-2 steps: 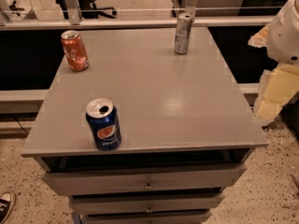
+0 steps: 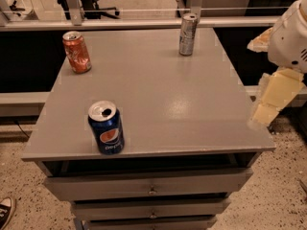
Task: Knock pepsi can over
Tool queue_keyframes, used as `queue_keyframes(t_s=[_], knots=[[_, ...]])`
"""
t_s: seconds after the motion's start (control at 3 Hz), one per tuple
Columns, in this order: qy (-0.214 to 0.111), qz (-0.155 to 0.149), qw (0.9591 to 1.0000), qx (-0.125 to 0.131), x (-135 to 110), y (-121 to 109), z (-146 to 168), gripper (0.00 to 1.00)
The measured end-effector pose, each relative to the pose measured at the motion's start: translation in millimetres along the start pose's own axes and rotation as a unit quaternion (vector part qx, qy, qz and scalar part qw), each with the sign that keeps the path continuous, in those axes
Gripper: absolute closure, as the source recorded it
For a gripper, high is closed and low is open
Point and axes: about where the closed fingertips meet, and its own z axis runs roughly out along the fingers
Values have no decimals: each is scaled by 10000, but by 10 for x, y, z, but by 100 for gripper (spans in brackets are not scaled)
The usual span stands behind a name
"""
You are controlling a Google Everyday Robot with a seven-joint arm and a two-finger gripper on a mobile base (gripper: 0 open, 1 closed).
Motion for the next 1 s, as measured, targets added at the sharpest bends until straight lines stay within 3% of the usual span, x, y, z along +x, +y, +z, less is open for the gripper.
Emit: queue_keyframes(t_s=[0.33, 0.67, 1.0], knots=[[-915, 185, 9952, -276, -421, 129, 309, 0], [-2174, 378, 9721, -795, -1109, 339, 768, 0], [-2916, 470, 9486, -1136, -1539, 544, 978, 0]])
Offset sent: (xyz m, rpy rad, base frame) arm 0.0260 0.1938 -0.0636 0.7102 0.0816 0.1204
